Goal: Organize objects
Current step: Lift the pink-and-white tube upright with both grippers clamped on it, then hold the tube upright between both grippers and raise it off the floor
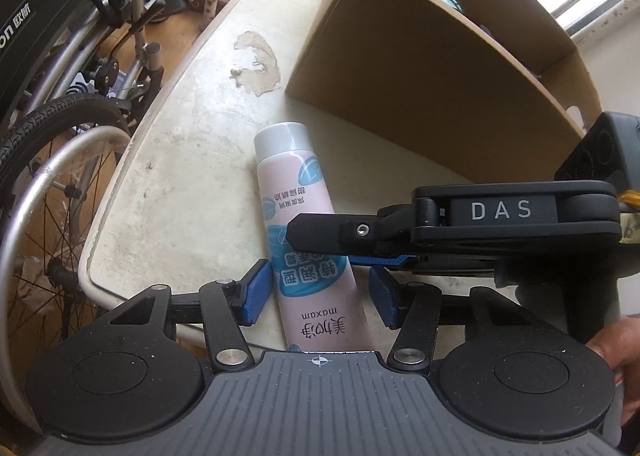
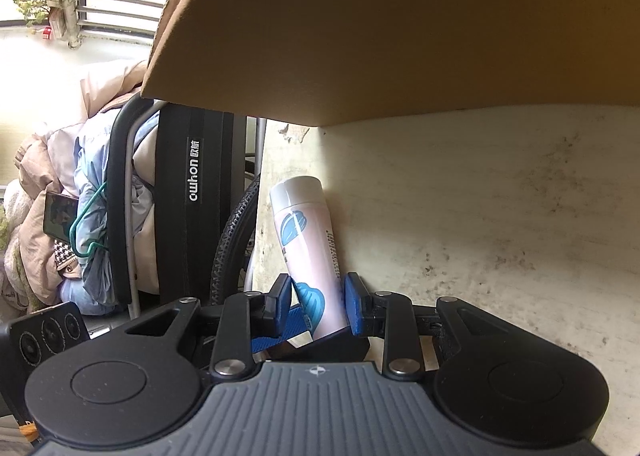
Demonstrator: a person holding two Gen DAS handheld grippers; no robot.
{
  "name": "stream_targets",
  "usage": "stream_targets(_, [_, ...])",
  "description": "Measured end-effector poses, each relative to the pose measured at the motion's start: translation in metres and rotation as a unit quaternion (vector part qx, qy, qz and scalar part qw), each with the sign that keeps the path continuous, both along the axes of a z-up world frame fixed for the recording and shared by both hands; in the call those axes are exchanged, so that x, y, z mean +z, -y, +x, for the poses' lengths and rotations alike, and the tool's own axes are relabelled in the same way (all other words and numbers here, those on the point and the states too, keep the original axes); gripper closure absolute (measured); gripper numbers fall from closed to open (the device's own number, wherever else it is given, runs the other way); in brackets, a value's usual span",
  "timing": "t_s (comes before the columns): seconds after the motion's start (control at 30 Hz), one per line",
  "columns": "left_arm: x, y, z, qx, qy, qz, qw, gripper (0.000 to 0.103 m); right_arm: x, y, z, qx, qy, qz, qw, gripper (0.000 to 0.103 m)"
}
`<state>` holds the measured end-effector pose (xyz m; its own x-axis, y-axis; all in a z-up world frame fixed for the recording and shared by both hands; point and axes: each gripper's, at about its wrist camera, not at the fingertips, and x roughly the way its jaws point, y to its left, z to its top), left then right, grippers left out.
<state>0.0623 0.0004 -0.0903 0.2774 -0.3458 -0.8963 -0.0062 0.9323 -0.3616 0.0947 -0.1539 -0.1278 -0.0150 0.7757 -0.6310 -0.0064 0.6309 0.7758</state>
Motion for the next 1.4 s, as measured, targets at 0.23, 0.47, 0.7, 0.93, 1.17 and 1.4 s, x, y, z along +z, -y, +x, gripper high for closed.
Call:
stream_targets(0.23, [-0.002, -0.006, 0.003, 0.003, -0.012, -0.023, 0.9997, 0.045, -0.012, 0.013, 0.001, -0.020, -0.040, 0.042, 0.998, 0.073])
stream_targets(0.47, [-0.004, -0.010, 0.002, 0.006, -0.013, -0.046, 0.9988, 0.048, -0.021, 0.023, 0.001, -0.038, -0.063, 0.074, 0.995, 0.073])
stream_targets(0.7, [-0.003, -0.011, -0.002, -0.001, -0.017, -0.064, 0.9978, 0.050, -0.019, 0.030, 0.002, -0.034, -0.061, 0.095, 0.993, 0.073])
stream_targets(0.93, [0.002, -0.002, -0.005, -0.024, -0.007, -0.039, 0.9989, 0.059, -0.019, 0.030, 0.000, -0.030, -0.063, 0.100, 0.992, 0.073])
stream_targets(1.17, [0.008, 0.004, -0.003, -0.029, -0.010, -0.017, 0.9994, 0.059, -0.021, 0.033, -0.001, -0.039, -0.064, 0.105, 0.992, 0.073])
stream_targets(1.4, [0.008, 0.014, 0.003, -0.034, -0.030, 0.021, 0.9988, 0.059, -0.019, 0.029, -0.004, -0.041, -0.053, 0.085, 0.994, 0.073])
